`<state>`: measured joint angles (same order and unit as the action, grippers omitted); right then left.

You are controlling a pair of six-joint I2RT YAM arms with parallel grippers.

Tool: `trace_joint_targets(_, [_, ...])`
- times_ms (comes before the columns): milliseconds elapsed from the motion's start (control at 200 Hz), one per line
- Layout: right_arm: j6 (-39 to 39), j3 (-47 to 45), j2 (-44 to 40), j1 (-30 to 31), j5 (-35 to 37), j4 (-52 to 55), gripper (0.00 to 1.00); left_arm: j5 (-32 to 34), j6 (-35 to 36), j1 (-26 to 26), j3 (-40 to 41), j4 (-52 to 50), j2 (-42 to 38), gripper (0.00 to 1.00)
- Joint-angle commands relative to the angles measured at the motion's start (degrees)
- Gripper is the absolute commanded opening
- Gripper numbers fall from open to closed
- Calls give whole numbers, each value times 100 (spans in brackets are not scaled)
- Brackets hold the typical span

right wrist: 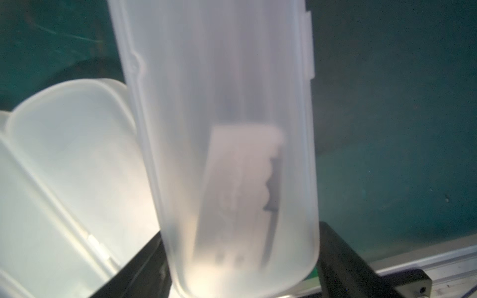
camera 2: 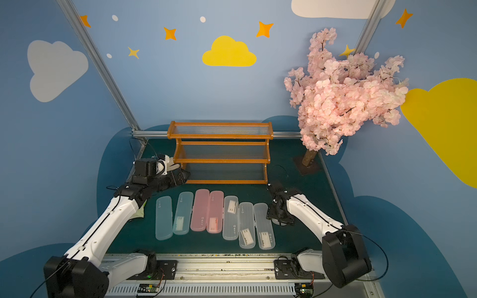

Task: Place the pencil cases on the shelf according to color
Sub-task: Pick up the pencil case from the center of the board.

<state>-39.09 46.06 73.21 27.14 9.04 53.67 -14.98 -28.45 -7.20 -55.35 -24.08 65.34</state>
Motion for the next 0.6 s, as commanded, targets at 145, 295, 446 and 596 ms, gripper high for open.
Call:
trace_joint_targets(145, [83,1052,-467,1111,549,972,66,-322,-94,-9,-1075,-33,173,100])
trace_joint_targets(295, [189,1692,-441,1716,713,1194,66,-409,169,-10,-1744,-231,446,100])
trace_joint_targets(446, [264,2312,-337,2270,1154,1466,64,-431,217,-9,-2137,-93,657,100])
trace_joint_targets(596, [221,2326,-388,2425,1384,1516,63,-456,234,-9,-2194,34,769,100])
